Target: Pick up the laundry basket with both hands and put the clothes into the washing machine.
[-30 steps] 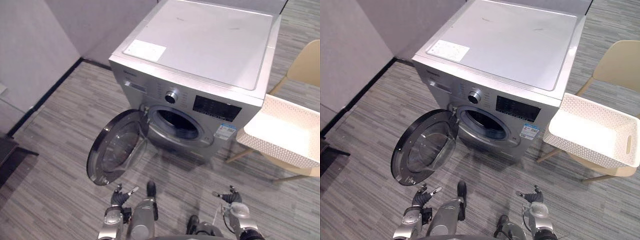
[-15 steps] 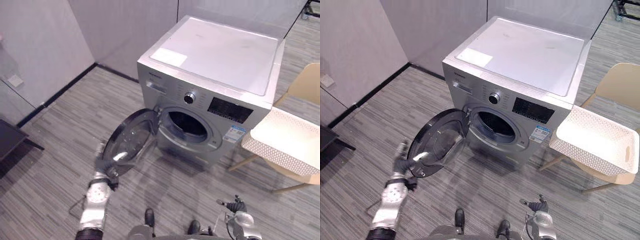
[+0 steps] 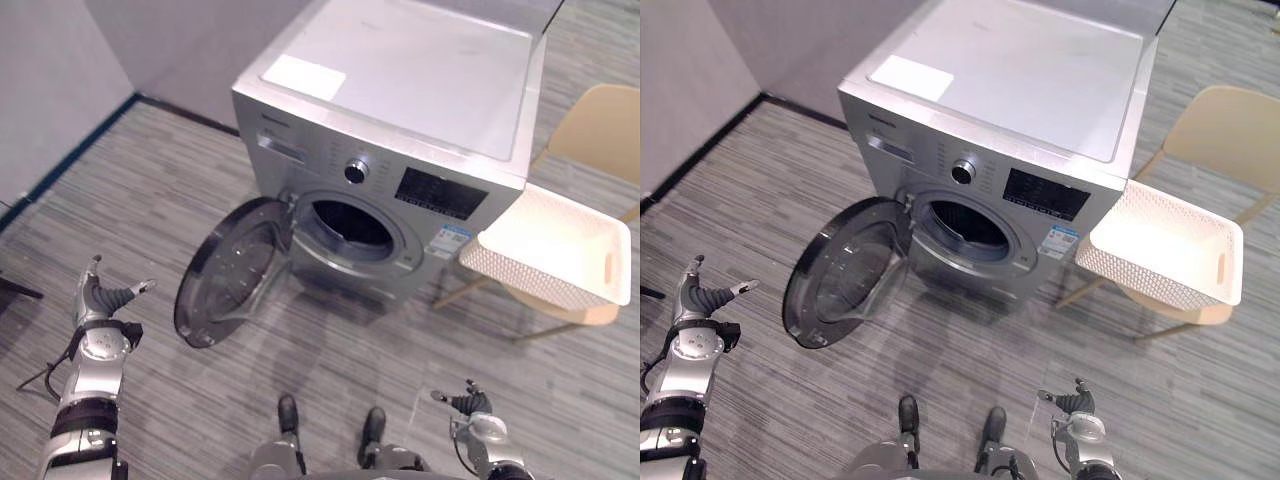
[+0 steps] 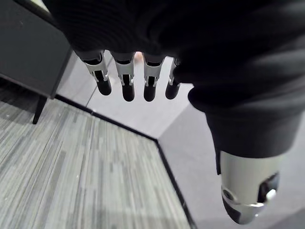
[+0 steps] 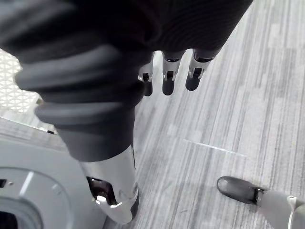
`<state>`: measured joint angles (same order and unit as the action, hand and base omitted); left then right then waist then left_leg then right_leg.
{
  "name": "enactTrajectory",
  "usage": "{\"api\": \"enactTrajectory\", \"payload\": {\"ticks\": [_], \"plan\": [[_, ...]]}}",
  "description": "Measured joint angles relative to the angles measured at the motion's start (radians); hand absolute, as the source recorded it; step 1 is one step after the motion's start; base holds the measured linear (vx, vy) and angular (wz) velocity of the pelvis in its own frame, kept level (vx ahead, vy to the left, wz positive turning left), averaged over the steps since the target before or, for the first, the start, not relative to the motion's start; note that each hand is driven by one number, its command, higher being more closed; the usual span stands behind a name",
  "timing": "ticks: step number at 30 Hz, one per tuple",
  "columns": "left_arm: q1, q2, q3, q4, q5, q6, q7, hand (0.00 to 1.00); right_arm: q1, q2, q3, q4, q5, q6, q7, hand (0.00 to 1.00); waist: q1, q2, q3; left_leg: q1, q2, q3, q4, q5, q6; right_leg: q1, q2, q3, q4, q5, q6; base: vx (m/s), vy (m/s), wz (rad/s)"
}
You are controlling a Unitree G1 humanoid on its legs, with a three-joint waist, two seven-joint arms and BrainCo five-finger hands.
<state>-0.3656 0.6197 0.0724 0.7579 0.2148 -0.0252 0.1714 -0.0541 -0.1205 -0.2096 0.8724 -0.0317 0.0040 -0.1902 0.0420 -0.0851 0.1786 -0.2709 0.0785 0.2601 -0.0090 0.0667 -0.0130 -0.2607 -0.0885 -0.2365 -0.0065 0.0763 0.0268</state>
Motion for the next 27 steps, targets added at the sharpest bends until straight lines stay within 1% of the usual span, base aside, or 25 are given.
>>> {"api": "enactTrajectory", "payload": {"ticks": [1,3,5,6,8,9,10,12,13,14,15,17,18,19,20,21,22,23,24,25,26,27], "plan": [[-0.02,-0.007,-0.018,0.004,0.0,-0.002,-0.011,0.0,-0.005,0.002,0.012,-0.021,0.0,-0.001,0.0,0.0,0.002,-0.005,0.013,-0.03,0.014,0.008,0.034,-0.016,0.0,-0.021,0.008,0.014,0.0,0.018,-0.007,-0.04,0.004,-0.27],[-0.043,-0.03,-0.023,0.018,-0.008,-0.004,0.001,0.0,-0.004,0.002,0.019,-0.042,0.0,-0.006,-0.001,0.0,0.005,-0.006,0.022,-0.067,0.029,0.015,0.086,-0.041,-0.002,-0.039,0.015,0.025,-0.001,0.034,-0.009,-0.04,0.001,-0.21],[-0.059,-0.035,-0.051,0.02,-0.007,-0.008,-0.012,0.0,-0.004,0.002,0.022,-0.052,0.001,-0.005,-0.001,0.0,0.006,-0.004,0.029,-0.088,0.042,0.015,0.123,-0.057,0.0,-0.045,0.015,0.025,-0.001,0.034,-0.009,-0.03,-0.005,-0.04],[-0.06,-0.052,-0.067,0.019,-0.008,-0.013,-0.015,0.0,-0.003,0.004,0.022,-0.062,0.001,-0.005,-0.001,0.0,0.006,-0.003,0.032,-0.097,0.044,0.015,0.136,-0.064,0.0,-0.047,0.015,0.026,-0.001,0.034,-0.008,-0.05,-0.001,-0.04],[-0.061,-0.089,-0.097,0.008,-0.008,-0.03,-0.02,0.0,-0.005,0.005,0.023,-0.072,0.001,-0.006,-0.002,0.0,0.026,-0.002,0.032,-0.111,0.044,0.016,0.151,-0.07,0.0,-0.058,0.013,0.035,0.0,0.035,-0.008,-0.06,0.008,-0.05],[-0.052,-0.118,-0.119,-0.014,-0.008,-0.034,-0.02,0.0,-0.009,0.005,0.023,-0.074,0.001,-0.006,-0.002,0.0,0.03,0.0,0.034,-0.116,0.044,0.015,0.155,-0.071,0.001,-0.06,0.012,0.037,0.0,0.035,-0.007,-0.05,0.006,0.0],[-0.044,-0.134,-0.127,-0.026,-0.009,-0.04,-0.021,0.0,-0.012,0.007,0.024,-0.074,0.001,-0.006,-0.002,0.0,0.03,0.0,0.034,-0.116,0.043,0.016,0.155,-0.072,-0.001,-0.06,0.011,0.038,0.0,0.035,-0.007,-0.07,0.009,0.01],[-0.008,-0.195,-0.169,-0.065,-0.013,-0.051,-0.038,0.0,-0.024,0.013,0.024,-0.074,0.0,-0.006,-0.003,0.0,0.027,0.001,0.035,-0.115,0.042,0.019,0.158,-0.074,-0.004,-0.06,0.009,0.046,0.0,0.034,-0.005,-0.06,0.005,-0.03],[-0.003,-0.213,-0.181,-0.073,-0.02,-0.052,-0.037,0.0,-0.025,0.014,0.024,-0.074,-0.001,-0.006,-0.003,0.0,0.027,0.002,0.035,-0.115,0.042,0.02,0.158,-0.074,-0.005,-0.061,0.008,0.047,0.0,0.032,-0.003,-0.07,-0.002,-0.04],[0.017,-0.27,-0.198,-0.1,-0.046,-0.052,-0.037,0.0,-0.025,0.016,0.024,-0.073,-0.007,-0.003,-0.004,0.0,0.025,0.003,0.035,-0.113,0.04,0.023,0.158,-0.07,-0.009,-0.061,0.004,0.051,0.0,0.027,0.004,-0.05,-0.003,-0.03],[0.019,-0.277,-0.202,-0.105,-0.05,-0.052,-0.037,0.0,-0.025,0.016,0.025,-0.073,-0.01,-0.003,-0.004,0.0,0.025,0.003,0.035,-0.112,0.04,0.023,0.157,-0.07,-0.01,-0.061,0.003,0.052,0.0,0.027,0.005,-0.05,-0.002,-0.07],[0.042,-0.322,-0.245,-0.127,-0.068,-0.05,-0.038,0.0,-0.025,0.016,0.031,-0.071,-0.018,-0.002,-0.007,0.0,0.022,0.004,0.036,-0.103,0.04,0.031,0.156,-0.068,-0.011,-0.059,0.003,0.063,0.002,0.025,0.008,-0.03,-0.003,-0.11],[0.054,-0.353,-0.284,-0.135,-0.07,-0.049,-0.04,0.0,-0.026,0.016,0.031,-0.071,-0.021,-0.001,-0.011,0.0,0.018,0.007,0.038,-0.097,0.038,0.037,0.156,-0.066,-0.008,-0.058,0.002,0.072,0.006,0.02,0.015,-0.02,0.001,-0.12],[0.066,-0.382,-0.324,-0.152,-0.078,-0.048,-0.046,0.0,-0.031,0.017,0.034,-0.07,-0.023,-0.001,-0.014,0.0,0.002,0.013,0.041,-0.095,0.032,0.041,0.156,-0.065,-0.006,-0.059,0.002,0.076,0.006,0.02,0.016,-0.02,0.003,-0.09],[0.067,-0.394,-0.345,-0.157,-0.085,-0.047,-0.053,0.0,-0.036,0.017,0.037,-0.07,-0.031,-0.001,-0.02,0.0,-0.006,0.018,0.044,-0.095,0.031,0.042,0.156,-0.065,-0.006,-0.059,0.003,0.077,0.006,0.021,0.018,-0.02,0.003,-0.11],[0.058,-0.418,-0.382,-0.163,-0.094,-0.047,-0.065,0.0,-0.045,0.015,0.046,-0.069,-0.043,0.0,-0.026,0.0,-0.021,0.025,0.049,-0.095,0.027,0.051,0.155,-0.065,-0.006,-0.067,0.002,0.089,0.007,0.024,0.022,-0.02,0.003,-0.29],[0.041,-0.436,-0.417,-0.163,-0.098,-0.046,-0.07,0.0,-0.06,0.018,0.056,-0.064,-0.055,0.001,-0.027,0.0,-0.031,0.029,0.051,-0.095,0.026,0.076,0.155,-0.065,-0.005,-0.083,0.0,0.115,0.008,0.031,0.029,-0.03,0.006,-0.43],[0.023,-0.445,-0.432,-0.162,-0.1,-0.044,-0.073,0.0,-0.064,0.017,0.062,-0.064,-0.06,0.001,-0.028,0.0,-0.032,0.031,0.052,-0.097,0.025,0.089,0.155,-0.065,-0.004,-0.092,-0.001,0.13,0.008,0.038,0.03,-0.02,0.016,-0.59],[-0.036,-0.457,-0.455,-0.162,-0.108,-0.043,-0.077,0.0,-0.071,0.015,0.069,-0.064,-0.067,0.0,-0.029,0.0,-0.037,0.039,0.057,-0.104,0.024,0.112,0.158,-0.067,0.0,-0.111,-0.002,0.156,0.005,0.052,0.031,-0.02,0.014,-0.58],[-0.109,-0.456,-0.462,-0.162,-0.116,-0.043,-0.076,0.0,-0.076,0.016,0.076,-0.065,-0.079,0.001,-0.029,0.0,-0.049,0.047,0.063,-0.112,0.023,0.133,0.159,-0.07,0.003,-0.13,-0.004,0.181,0.003,0.062,0.036,-0.02,0.015,-0.54],[-0.15,-0.449,-0.462,-0.159,-0.118,-0.043,-0.073,0.0,-0.077,0.015,0.084,-0.066,-0.081,0.001,-0.03,0.0,-0.056,0.052,0.067,-0.116,0.022,0.144,0.16,-0.07,0.004,-0.138,-0.004,0.19,0.002,0.067,0.037,-0.03,0.009,-0.56],[-0.242,-0.423,-0.461,-0.142,-0.122,-0.044,-0.061,0.0,-0.077,0.016,0.092,-0.073,-0.088,0.002,-0.029,0.0,-0.067,0.055,0.077,-0.119,0.023,0.17,0.161,-0.073,0.008,-0.156,-0.004,0.219,-0.001,0.079,0.039,-0.03,0.007,-0.59]]}}
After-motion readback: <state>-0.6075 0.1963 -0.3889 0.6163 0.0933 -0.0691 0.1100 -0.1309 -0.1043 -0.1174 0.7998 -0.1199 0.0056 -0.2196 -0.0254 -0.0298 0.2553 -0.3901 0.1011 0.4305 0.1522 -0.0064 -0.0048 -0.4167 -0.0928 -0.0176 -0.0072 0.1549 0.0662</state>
